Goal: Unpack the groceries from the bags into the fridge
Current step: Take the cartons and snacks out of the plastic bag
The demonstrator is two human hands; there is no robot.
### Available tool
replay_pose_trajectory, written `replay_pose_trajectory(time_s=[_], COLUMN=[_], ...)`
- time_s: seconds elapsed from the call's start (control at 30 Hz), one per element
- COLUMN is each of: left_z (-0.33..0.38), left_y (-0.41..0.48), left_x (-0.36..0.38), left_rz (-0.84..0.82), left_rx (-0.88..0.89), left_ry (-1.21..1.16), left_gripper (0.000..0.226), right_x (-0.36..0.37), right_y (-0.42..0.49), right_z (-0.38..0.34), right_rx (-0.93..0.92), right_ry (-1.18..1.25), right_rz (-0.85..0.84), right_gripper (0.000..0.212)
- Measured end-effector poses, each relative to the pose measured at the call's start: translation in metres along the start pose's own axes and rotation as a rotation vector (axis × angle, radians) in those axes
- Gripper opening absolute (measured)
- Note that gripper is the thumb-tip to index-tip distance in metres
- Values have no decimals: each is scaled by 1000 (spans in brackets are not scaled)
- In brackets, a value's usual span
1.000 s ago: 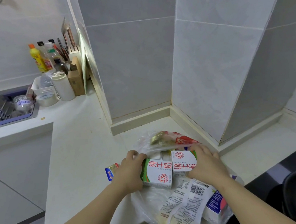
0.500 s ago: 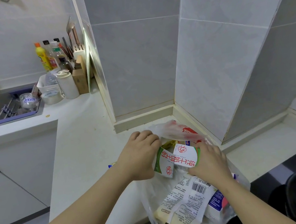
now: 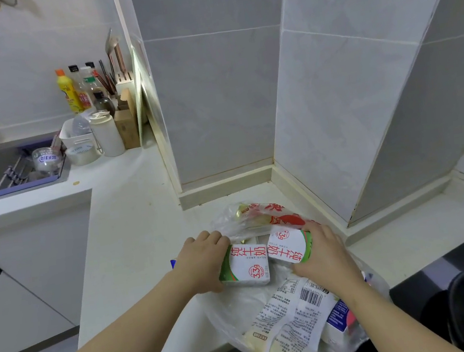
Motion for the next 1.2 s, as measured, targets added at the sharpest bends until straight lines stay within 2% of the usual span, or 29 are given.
replay_pose_trajectory(time_s=[0.1,0.23,0.33,0.4,0.53,0.67,0.8,1.0,1.07,1.13,1.2], left_z=[5,10,16,22,33,31,29,36,36,36,35], left_y=[1,-3,-7,-8,-7,0,5,10,11,10,9], left_x=[7,-8,-26,-38,-39,-40,-37,-32,-29,-29,-30], left_rz=[26,200,298,357,295,176,108,46,-43,-172,-257], left_rx=[-47,-48,82,154,272,172,113,128,149,144,111], left_ry=[23,30,43,80,71,63,1,-280,-393,-602,-802], left_gripper=[60,52,59,64,64,64,61,78,86,93,83], right_x=[-2,-8,-14,-15,-14,-15,-18,-16,-16,-17,-17], right_y=[-3,-7,-8,-9,-9,-14,-21,-19,-19,-18,-17], right_z=[-1,1,-1,-2,0,-4,-9,-10,-12,-12,-10], right_rx=[-40,-41,-69,-90,-99,-152,-238,-269,-274,-264,-249], right_ry=[24,149,267,263,237,252,254,272,273,285,298], right_rz=[36,131,229,246,239,246,392,277,263,284,307], right_gripper=[88,84,70,61,53,38,34,42,42,34,24])
Point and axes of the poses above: each hand's wrist, its own y-axis towards the middle knuckle, its own x-axis out of the palm, z = x × y, the point moved 4 cm from there along y, towards the middle knuckle, and after that the axes turned 3 degrees about -y, right-handed, at the moved point
